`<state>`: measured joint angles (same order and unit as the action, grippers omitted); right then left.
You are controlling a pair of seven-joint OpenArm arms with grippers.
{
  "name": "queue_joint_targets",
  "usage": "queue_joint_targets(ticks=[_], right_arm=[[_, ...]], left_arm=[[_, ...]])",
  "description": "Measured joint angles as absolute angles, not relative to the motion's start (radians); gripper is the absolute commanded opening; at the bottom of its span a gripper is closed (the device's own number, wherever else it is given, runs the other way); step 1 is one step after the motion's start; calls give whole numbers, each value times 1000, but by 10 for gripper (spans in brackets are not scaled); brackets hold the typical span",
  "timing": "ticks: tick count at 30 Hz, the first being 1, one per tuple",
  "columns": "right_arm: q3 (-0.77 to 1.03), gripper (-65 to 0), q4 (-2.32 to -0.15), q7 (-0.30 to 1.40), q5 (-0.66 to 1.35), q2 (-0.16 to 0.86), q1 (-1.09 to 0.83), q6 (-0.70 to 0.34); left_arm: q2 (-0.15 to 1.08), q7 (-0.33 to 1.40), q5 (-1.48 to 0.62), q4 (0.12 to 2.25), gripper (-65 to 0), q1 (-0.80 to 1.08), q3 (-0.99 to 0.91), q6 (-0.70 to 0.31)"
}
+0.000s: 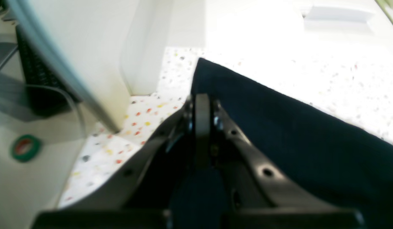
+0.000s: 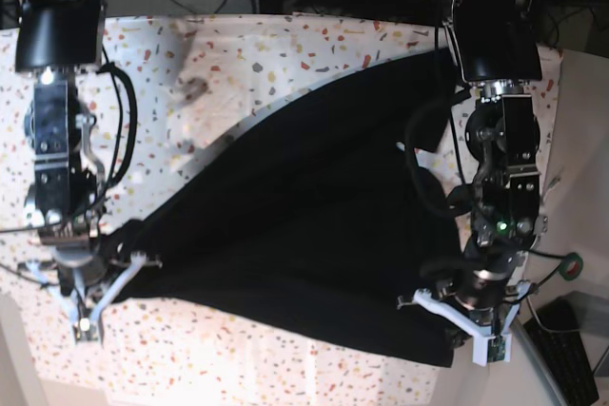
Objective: Layout the t-shirt on the table in an organized manner, then fold the t-shirt properly
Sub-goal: 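Pull the shirt hem with the left gripper away from the right gripper, then grasp the shirt's shoulder with the right gripper and pull it outward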
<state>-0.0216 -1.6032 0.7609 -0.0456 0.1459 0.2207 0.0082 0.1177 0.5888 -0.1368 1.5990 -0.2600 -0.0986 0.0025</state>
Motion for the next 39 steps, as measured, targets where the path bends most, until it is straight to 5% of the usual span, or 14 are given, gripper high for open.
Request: queue_joint_targets(ticks=[7, 11, 13, 18, 24, 31, 39], right_arm=[[-20, -650, -1111, 613, -44, 155, 531, 7], [-20, -330, -1033, 608, -43, 152, 579, 8], [-20, -272, -1147, 607, -44, 153, 518, 2], [14, -285, -1523, 775, -49, 93, 281, -25], [109, -296, -1614, 751, -59, -78, 24, -12], [-107, -650, -1557, 646, -34, -102, -59, -62], [-112, -650, -1366, 646, 47, -113, -74, -61]], left_arm=[[120, 588, -136, 1393, -650, -445, -75, 26], [105, 583, -138, 1267, -650, -553, -71, 27], [105, 588, -139, 1223, -650, -572, -71, 26], [102, 593, -134, 1158, -650, -619, -72, 30], [105, 588, -132, 1116, -650, -674, -16, 43], [90, 586, -146, 1122, -650, -682, 112, 133], [105, 590, -142, 1135, -650, -688, 107, 150]])
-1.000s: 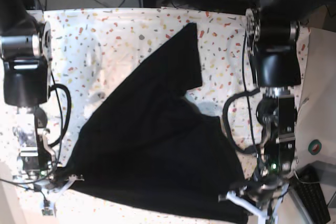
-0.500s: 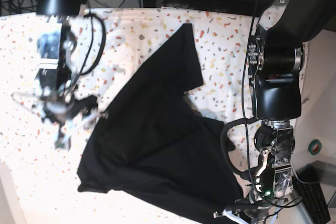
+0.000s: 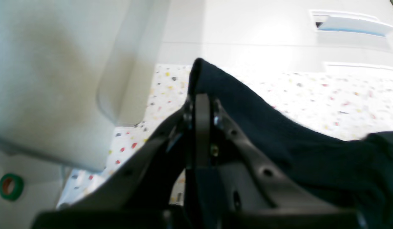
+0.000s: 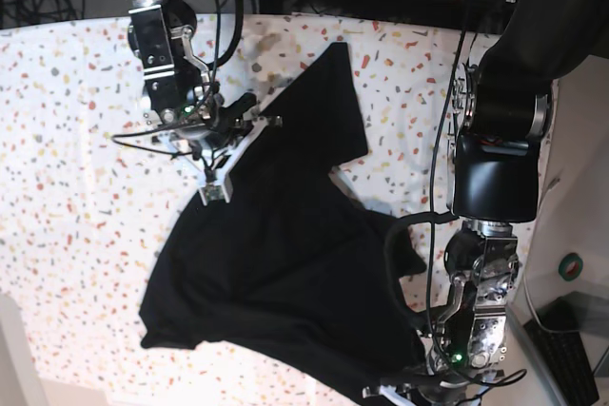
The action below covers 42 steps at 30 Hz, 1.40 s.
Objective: Layout the t-shirt on the table in an organized manner, then fold the t-shirt properly
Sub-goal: 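Grasp the shirt's shoulder with the right gripper and pull it outward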
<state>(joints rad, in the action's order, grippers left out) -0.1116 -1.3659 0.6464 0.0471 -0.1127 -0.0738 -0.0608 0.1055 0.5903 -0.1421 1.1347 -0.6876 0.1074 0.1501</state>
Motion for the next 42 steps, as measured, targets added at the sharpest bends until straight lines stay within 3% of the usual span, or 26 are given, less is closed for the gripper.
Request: queue_joint_targets(ticks=[9, 14, 21, 29, 35, 42], right_arm=[[-118, -650, -1477, 646, 41, -105, -95, -60], [-237, -650, -1348, 642, 47, -110, -24, -54], [-248, -650, -1212, 625, 55, -107, 20, -6], [-245, -650, -1305, 577, 80, 14, -86, 17], [-108, -650, -1378, 635, 79, 83, -138, 16], [-85, -650, -1377, 649, 52, 154, -142, 38]], left_arm=[[97, 587, -142, 1151, -650, -674, 120, 150], [100, 585, -143, 1152, -650, -665, 120, 150], [106, 587, -142, 1152, -650, -662, 119, 150], [150, 590, -146, 1149, -650, -688, 121, 142], [152, 587, -146, 1137, -650, -731, 121, 142], [147, 529, -146, 944, -650, -764, 268, 138]])
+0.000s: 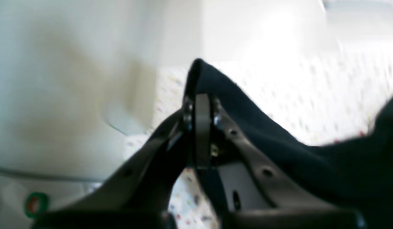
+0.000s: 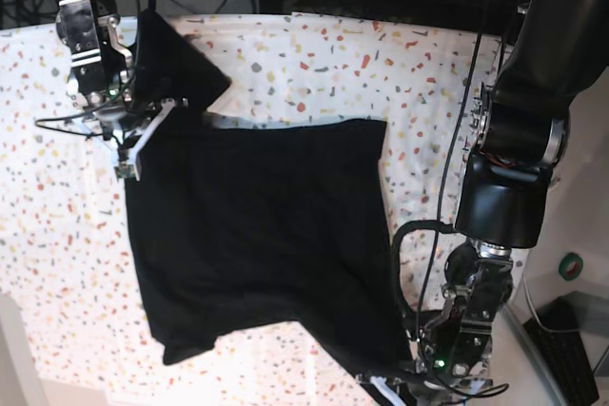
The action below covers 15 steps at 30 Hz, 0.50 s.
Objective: Layout the t-shirt on the table in an organized manner, then fold the t-shirt properly
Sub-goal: 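Grasp the shirt's shoulder with the right gripper and pull it outward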
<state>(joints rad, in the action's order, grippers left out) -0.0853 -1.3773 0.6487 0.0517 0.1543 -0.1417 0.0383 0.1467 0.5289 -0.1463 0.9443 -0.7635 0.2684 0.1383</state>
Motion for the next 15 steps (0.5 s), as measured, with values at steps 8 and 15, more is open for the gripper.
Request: queue_joint_targets(ticks=[8, 15], right_arm=[[-59, -650, -1373, 651, 59, 170, -142, 37], [-59, -650, -1374, 650, 52, 168, -145, 38]], left_arm=[[181, 386, -142, 730, -650, -771, 282, 147], [173, 362, -144, 722, -441, -780, 285, 139]])
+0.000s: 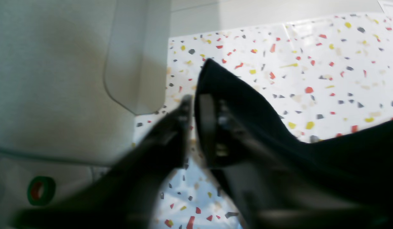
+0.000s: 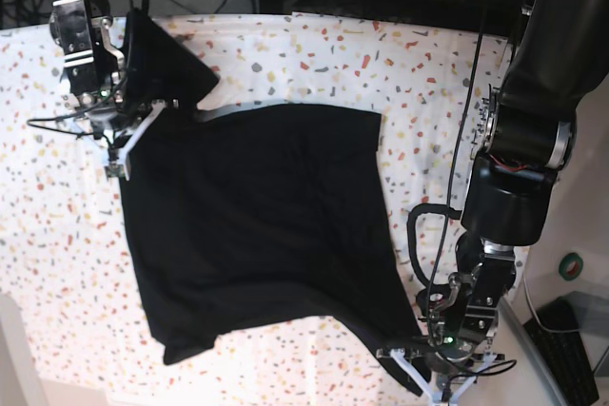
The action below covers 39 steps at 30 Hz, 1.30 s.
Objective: Layout the t-shirt on the table in an organized manner, then fold the t-shirt properly
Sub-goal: 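Grasp the shirt's shoulder with the right gripper and pull it outward, then grasp the shirt's collar edge with the left gripper and pull it outward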
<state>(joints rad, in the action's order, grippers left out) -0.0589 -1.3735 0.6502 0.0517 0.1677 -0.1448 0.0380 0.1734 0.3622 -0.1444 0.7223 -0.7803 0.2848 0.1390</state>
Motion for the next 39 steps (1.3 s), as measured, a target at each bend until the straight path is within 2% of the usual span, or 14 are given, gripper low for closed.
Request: queue_joint_targets(ticks=[3, 5, 7, 11, 15, 17, 19, 21, 24, 29, 32, 35, 39], right_arm=[[-59, -650, -1374, 650, 51, 167, -146, 38], [-59, -650, -1374, 649, 51, 167, -146, 38], [-59, -650, -1374, 649, 50, 165, -146, 38], [-59, -650, -1375, 648, 47, 165, -148, 38], [-59, -650, -1375, 650, 47, 165, -148, 38], [-59, -650, -1375, 649, 44, 164, -148, 45], [-59, -650, -1376, 649, 47, 164, -149, 45], [-60, -650, -1376, 648, 49, 163, -150, 45], [-60, -650, -1375, 648, 48, 163, -148, 45], [-60, -650, -1375, 649, 46, 165, -148, 45], [-60, -650, -1375, 649, 46, 164, -148, 45], [-60, -650, -1375, 650, 46, 165, -148, 45], [-60, -650, -1375, 650, 45, 165, -148, 45]], left_arm=[[200, 362, -142, 722, -174, -783, 282, 145], [205, 362, -143, 722, -61, -785, 278, 150], [210, 362, -152, 727, -10, -787, 277, 151], [205, 441, -158, 871, -3, -749, 205, 141], [169, 703, -138, 1235, -5, -596, 45, 167], [138, 778, -122, 1432, -5, -468, 87, 165], [111, 796, -123, 1531, -7, -355, 220, 160], [86, 812, -113, 1536, -7, -250, 391, 131], [51, 830, 112, 1459, -7, -169, 563, 158], [-39, 825, 469, 1416, -7, -99, 572, 179], [-78, 816, 546, 1415, -7, -54, 585, 130], [-73, 824, 607, 1412, -7, -27, 582, 22], [-67, 914, 654, 1411, -7, -13, 577, 21]])
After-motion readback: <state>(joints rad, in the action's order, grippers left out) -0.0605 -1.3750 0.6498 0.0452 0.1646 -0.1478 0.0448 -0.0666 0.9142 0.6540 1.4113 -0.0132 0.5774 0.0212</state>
